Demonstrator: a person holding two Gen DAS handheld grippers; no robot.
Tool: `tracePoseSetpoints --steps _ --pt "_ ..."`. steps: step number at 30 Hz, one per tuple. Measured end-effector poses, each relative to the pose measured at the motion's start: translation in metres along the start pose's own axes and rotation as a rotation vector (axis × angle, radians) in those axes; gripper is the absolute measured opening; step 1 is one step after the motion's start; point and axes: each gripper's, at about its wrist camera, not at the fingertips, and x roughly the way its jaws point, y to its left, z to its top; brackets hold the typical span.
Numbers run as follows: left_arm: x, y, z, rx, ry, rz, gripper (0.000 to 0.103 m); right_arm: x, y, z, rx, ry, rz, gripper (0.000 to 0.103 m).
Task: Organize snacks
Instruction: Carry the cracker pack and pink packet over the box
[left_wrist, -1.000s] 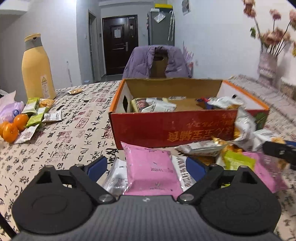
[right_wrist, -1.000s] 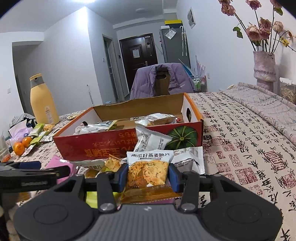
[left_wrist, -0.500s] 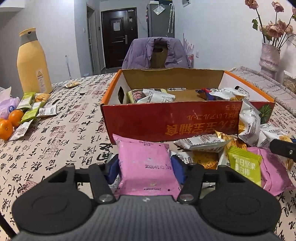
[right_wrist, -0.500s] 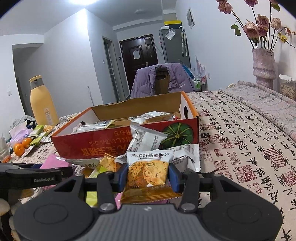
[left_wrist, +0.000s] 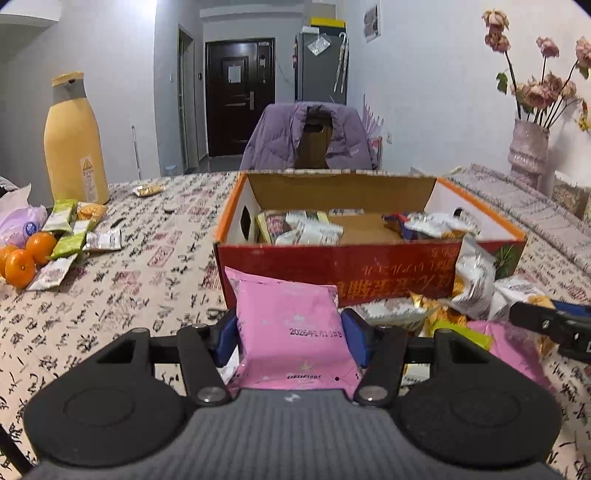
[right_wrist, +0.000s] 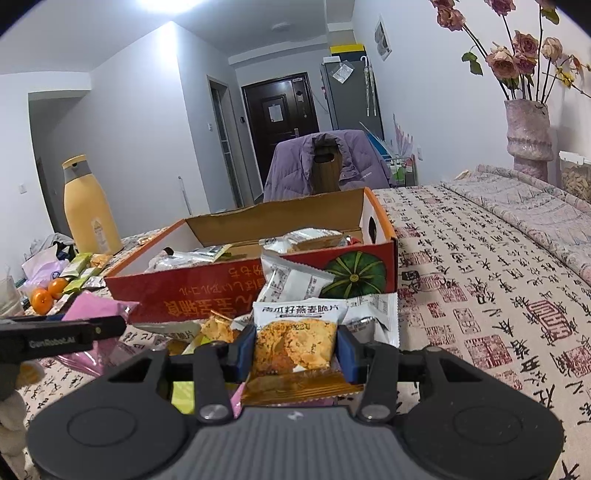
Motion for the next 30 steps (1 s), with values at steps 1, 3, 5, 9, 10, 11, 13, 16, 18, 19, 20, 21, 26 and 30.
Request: tracePoseSetpoints --steps 1,3,5,9,10,11,13,16,18,19,20,21,26,30 --pt "-0.002 0.000 0.002 -0.003 -0.010 -0.004 0.060 0.000 0.001 0.001 -0.003 -0.004 0.002 0.045" --pt "-0.006 0.000 0.007 -0.008 -0.032 -0.011 0.060 0.000 0.002 0.004 -0.008 -0.015 0.005 0.045" --pt "-0.009 -0.001 0.011 -0.011 -0.048 -0.016 0.060 0.000 0.003 0.007 -0.011 -0.024 0.008 0.045" --pt "-0.010 -0.004 0.021 -0.014 -0.074 -0.034 0.060 0.001 0.007 0.017 -0.029 -0.045 0.012 0.045" --pt "-0.009 -0.005 0.023 -0.015 -0.079 -0.037 0.060 0.002 0.008 0.020 -0.034 -0.051 0.013 0.045" --pt "-0.009 -0.006 0.027 -0.016 -0.084 -0.043 0.060 0.002 0.010 0.023 -0.040 -0.057 0.013 0.045" --pt "-0.007 -0.009 0.033 -0.017 -0.093 -0.051 0.060 0.005 0.013 0.030 -0.053 -0.068 0.016 0.045" --pt "-0.003 -0.012 0.043 -0.018 -0.105 -0.061 0.060 0.010 0.018 0.041 -0.071 -0.084 0.019 0.045" --pt "0.001 -0.014 0.050 -0.019 -0.115 -0.066 0.060 0.015 0.022 0.049 -0.083 -0.095 0.023 0.045" --pt "0.003 -0.015 0.054 -0.020 -0.119 -0.068 0.060 0.017 0.023 0.053 -0.089 -0.099 0.024 0.045" --pt "0.005 -0.016 0.057 -0.021 -0.121 -0.069 0.060 0.020 0.025 0.057 -0.094 -0.102 0.026 0.045" --pt "0.008 -0.016 0.061 -0.025 -0.123 -0.071 0.060 0.023 0.027 0.061 -0.100 -0.106 0.028 0.045" --pt "0.021 -0.016 0.077 -0.041 -0.135 -0.071 0.060 0.043 0.036 0.079 -0.131 -0.105 0.037 0.045" --pt "0.036 -0.013 0.090 -0.056 -0.148 -0.066 0.060 0.060 0.041 0.089 -0.155 -0.102 0.038 0.045"
